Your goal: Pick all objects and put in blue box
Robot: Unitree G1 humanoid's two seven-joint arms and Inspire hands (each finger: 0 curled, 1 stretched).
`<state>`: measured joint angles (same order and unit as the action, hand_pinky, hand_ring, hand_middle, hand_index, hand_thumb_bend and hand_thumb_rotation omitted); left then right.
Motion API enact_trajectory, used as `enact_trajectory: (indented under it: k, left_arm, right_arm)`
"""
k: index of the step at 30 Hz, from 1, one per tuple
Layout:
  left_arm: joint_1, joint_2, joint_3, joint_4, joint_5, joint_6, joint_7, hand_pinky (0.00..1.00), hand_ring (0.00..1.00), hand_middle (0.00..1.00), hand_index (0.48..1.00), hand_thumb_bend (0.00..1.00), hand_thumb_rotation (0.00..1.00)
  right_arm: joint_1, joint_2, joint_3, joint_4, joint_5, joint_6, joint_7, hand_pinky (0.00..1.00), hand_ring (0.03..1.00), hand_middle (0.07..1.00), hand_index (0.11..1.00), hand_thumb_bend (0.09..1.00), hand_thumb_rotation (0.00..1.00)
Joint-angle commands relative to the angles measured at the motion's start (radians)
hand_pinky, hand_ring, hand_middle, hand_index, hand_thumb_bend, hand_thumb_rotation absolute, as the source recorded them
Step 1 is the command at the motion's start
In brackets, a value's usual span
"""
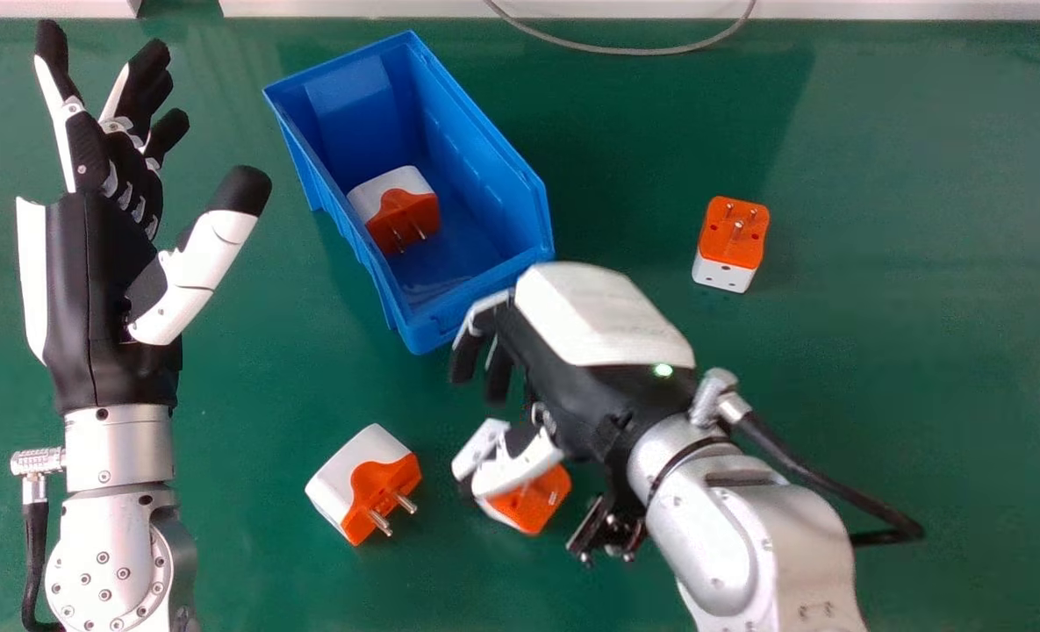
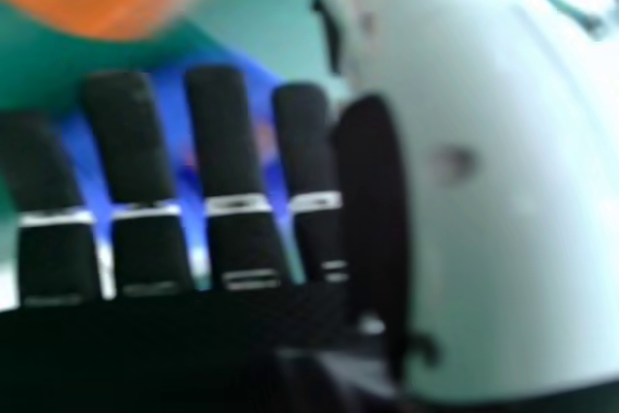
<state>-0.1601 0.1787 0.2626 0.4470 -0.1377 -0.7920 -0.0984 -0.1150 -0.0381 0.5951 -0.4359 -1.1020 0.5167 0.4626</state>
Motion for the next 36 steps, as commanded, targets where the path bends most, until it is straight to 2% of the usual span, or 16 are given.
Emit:
enact_trajectory:
  k: [1,3,7,10,11,13,14,16,17,20,23,27,30,33,36]
  left_arm:
    - [-0.002,0.01,0.009,-0.015,0.002,-0.016,0.004,0.89,0.93,0.91,0.906,0.85,0.51]
    - [-0.003,0.01,0.009,-0.014,0.007,-0.016,0.009,0.89,0.93,0.91,0.906,0.85,0.51]
    - [-0.009,0.01,0.009,-0.003,-0.002,-0.027,0.003,0.89,0.93,0.91,0.906,0.84,0.51]
    - [-0.005,0.008,0.009,-0.009,-0.008,-0.023,0.004,0.89,0.93,0.91,0.906,0.83,0.51]
    - [-0.003,0.007,0.01,-0.012,-0.007,-0.021,0.006,0.89,0.93,0.91,0.905,0.83,0.5]
    - [0.0,0.007,0.013,-0.016,0.01,-0.02,0.022,0.89,0.93,0.91,0.904,0.83,0.5]
    - [0.0,0.007,0.015,-0.016,0.013,-0.021,0.027,0.89,0.93,0.91,0.903,0.83,0.5]
    - [0.0,0.007,0.015,-0.018,0.006,-0.017,0.027,0.89,0.93,0.91,0.901,0.84,0.5]
    - [0.0,0.007,0.014,-0.018,0.003,-0.016,0.027,0.89,0.93,0.91,0.901,0.84,0.5]
    - [-0.001,0.008,0.014,-0.019,0.009,-0.017,0.03,0.88,0.93,0.91,0.898,0.84,0.5]
    - [0.0,0.01,0.01,-0.019,0.004,-0.015,0.023,0.88,0.93,0.9,0.895,0.84,0.5]
    - [-0.004,0.011,0.012,-0.011,0.013,-0.023,0.027,0.88,0.93,0.9,0.896,0.84,0.5]
    - [-0.005,0.01,0.011,-0.012,0.008,-0.021,0.024,0.88,0.92,0.9,0.896,0.85,0.51]
    - [-0.006,0.008,0.01,-0.012,0.001,-0.022,0.018,0.87,0.92,0.9,0.897,0.85,0.51]
    - [-0.006,0.005,0.011,-0.015,0.001,-0.022,0.018,0.87,0.92,0.9,0.897,0.84,0.5]
  right_arm:
    - [0.006,0.017,-0.031,-0.059,0.027,-0.028,-0.046,0.27,0.373,0.502,0.548,0.506,0.0]
    - [-0.005,0.013,-0.057,-0.068,0.05,-0.053,-0.077,0.23,0.379,0.494,0.533,0.507,0.0]
    - [-0.058,-0.004,-0.102,-0.056,0.072,-0.11,-0.127,0.21,0.386,0.489,0.524,0.508,0.0]
    - [-0.113,-0.007,-0.143,-0.038,0.097,-0.134,-0.145,0.21,0.386,0.479,0.522,0.51,0.0]
    - [-0.129,-0.011,-0.153,-0.031,0.104,-0.141,-0.148,0.21,0.385,0.477,0.521,0.51,0.0]
    - [-0.152,-0.014,-0.168,-0.017,0.117,-0.151,-0.156,0.23,0.377,0.471,0.526,0.509,0.0]
    - [-0.158,-0.011,-0.175,-0.013,0.125,-0.152,-0.159,0.23,0.373,0.47,0.53,0.508,0.0]
    - [-0.164,-0.005,-0.183,-0.012,0.14,-0.152,-0.166,0.24,0.369,0.469,0.533,0.507,0.0]
    - [-0.167,-0.005,-0.184,-0.012,0.143,-0.152,-0.165,0.23,0.364,0.465,0.535,0.507,0.0]
    - [-0.172,-0.016,-0.18,-0.006,0.147,-0.163,-0.167,0.22,0.354,0.457,0.539,0.505,0.0]
    - [-0.168,-0.016,-0.174,-0.004,0.152,-0.159,-0.161,0.24,0.351,0.46,0.543,0.505,0.0]
    - [-0.154,-0.005,-0.16,-0.01,0.145,-0.137,-0.153,0.24,0.352,0.459,0.542,0.505,0.0]
    - [-0.154,-0.015,-0.152,-0.007,0.141,-0.139,-0.148,0.23,0.354,0.457,0.539,0.506,0.0]
    - [-0.161,-0.039,-0.135,-0.003,0.134,-0.127,-0.083,0.22,0.361,0.461,0.532,0.507,0.0]
    - [-0.165,-0.073,-0.11,0.0,0.119,-0.117,0.016,0.22,0.369,0.465,0.527,0.509,0.0]
